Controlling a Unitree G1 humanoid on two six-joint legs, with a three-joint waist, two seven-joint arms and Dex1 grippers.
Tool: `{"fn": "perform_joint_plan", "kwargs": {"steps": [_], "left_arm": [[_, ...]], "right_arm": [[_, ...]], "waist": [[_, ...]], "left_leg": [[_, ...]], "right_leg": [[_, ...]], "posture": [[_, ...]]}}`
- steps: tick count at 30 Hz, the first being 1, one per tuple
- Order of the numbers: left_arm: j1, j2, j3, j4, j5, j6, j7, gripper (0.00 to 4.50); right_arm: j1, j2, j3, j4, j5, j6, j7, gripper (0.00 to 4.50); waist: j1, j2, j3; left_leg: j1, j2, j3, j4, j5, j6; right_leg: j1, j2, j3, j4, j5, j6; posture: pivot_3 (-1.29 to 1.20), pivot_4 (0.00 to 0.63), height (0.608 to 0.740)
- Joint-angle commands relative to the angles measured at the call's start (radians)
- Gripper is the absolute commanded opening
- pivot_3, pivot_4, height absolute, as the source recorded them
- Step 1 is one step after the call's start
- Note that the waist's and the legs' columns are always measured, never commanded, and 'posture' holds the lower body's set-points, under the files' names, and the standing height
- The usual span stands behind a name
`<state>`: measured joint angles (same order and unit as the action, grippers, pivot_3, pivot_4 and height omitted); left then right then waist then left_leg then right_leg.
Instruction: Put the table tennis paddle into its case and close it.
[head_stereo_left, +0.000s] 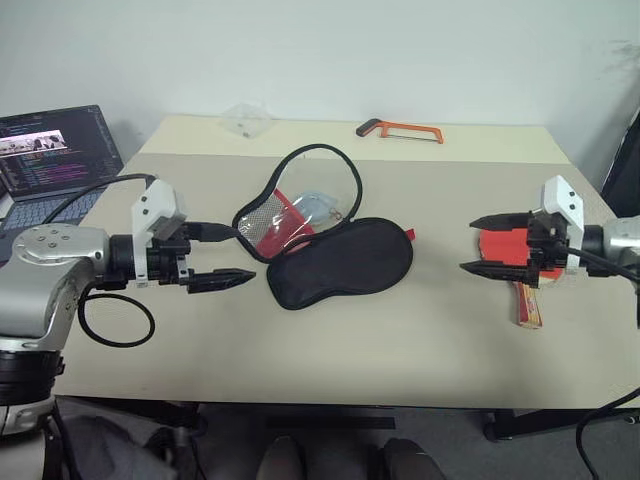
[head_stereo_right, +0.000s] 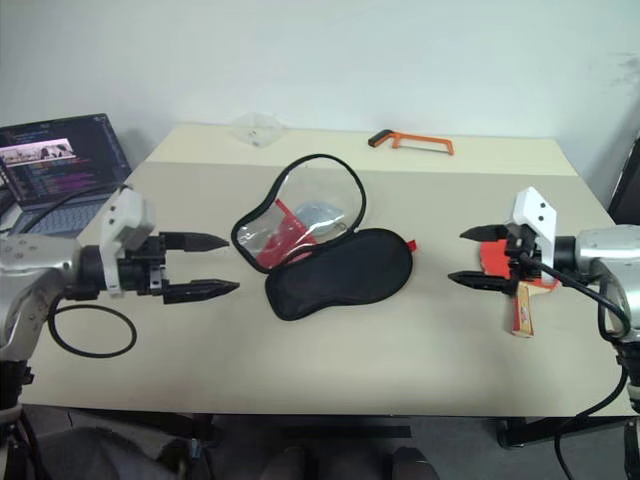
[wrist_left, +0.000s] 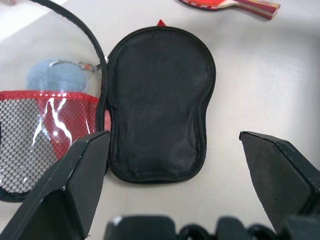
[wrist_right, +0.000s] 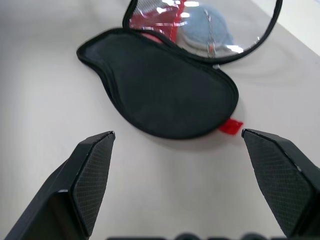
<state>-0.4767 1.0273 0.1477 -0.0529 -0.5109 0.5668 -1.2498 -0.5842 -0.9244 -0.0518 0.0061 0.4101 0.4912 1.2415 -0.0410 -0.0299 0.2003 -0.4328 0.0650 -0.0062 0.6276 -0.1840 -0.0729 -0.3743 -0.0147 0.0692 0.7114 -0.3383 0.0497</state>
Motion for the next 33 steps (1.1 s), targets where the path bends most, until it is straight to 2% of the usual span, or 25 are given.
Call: {"fn": "perform_joint_plan", "kwargs": {"steps": [1,6,10,17,21,26,33], "left_arm": [[-0.028,0.035,0.036,-0.02,-0.008,-0.004,-0.007,4.5],[-0.019,0.046,-0.006,-0.01,0.041,-0.027,-0.003,4.5],[-0.017,0.033,-0.139,0.079,0.205,-0.174,-0.009,4.5],[-0.121,-0.141,-0.304,0.152,0.261,-0.241,-0.066,4.5],[-0.179,-0.202,-0.36,0.218,0.312,-0.275,-0.079,4.5],[-0.253,-0.284,-0.449,0.396,0.452,-0.386,-0.03,4.5],[-0.308,-0.42,-0.498,0.589,0.507,-0.476,-0.055,4.5]], "right_arm": [[-0.038,0.009,-0.002,-0.012,0.01,-0.012,0.002,4.48],[-0.043,0.034,0.005,-0.029,0.014,-0.003,-0.01,4.48],[-0.033,0.027,0.002,-0.064,0.026,0.013,-0.005,4.48],[-0.01,0.025,-0.006,-0.118,0.032,0.05,-0.029,4.48],[0.007,0.016,-0.022,-0.147,0.049,0.07,-0.039,4.48],[0.045,0.009,-0.039,-0.189,0.064,0.084,-0.067,4.48],[0.076,-0.009,-0.069,-0.236,0.08,0.117,-0.094,4.48]], "waist": [[0.0,0.0,0.0],[0.0,0.0,0.0],[0.001,0.0,0.0],[0.009,0.0,0.0],[0.009,0.0,0.0],[0.008,0.0,0.0],[0.012,0.0,0.0]], "left_leg": [[0.0,0.0,0.0,0.0,0.0,0.0],[0.0,0.0,0.0,0.0,0.0,0.0],[0.0,0.0,0.0,0.0,0.0,0.0],[-0.001,0.0,0.0,0.0,0.0,0.0],[-0.001,0.0,-0.001,0.001,0.0,0.0],[-0.001,0.0,-0.001,0.001,0.0,0.0],[-0.001,0.0,-0.001,0.001,0.0,0.0]], "right_leg": [[0.0,0.0,0.0,0.0,0.0,0.0],[0.0,0.0,0.0,0.0,0.0,0.0],[0.0,0.0,0.0,0.0,0.0,0.0],[0.0,0.0,0.0,0.0,0.0,0.0],[0.0,0.001,0.0,0.0,0.0,0.0],[0.0,0.001,0.0,0.0,0.0,0.0],[0.001,0.001,-0.001,0.001,0.0,0.0]], "posture": [[0.0,0.15,0.74],[0.0,0.15,0.74],[0.0,0.15,0.74],[0.0,0.15,0.74],[0.0,0.15,0.74],[0.0,0.15,0.74],[0.0,0.15,0.74]]}}
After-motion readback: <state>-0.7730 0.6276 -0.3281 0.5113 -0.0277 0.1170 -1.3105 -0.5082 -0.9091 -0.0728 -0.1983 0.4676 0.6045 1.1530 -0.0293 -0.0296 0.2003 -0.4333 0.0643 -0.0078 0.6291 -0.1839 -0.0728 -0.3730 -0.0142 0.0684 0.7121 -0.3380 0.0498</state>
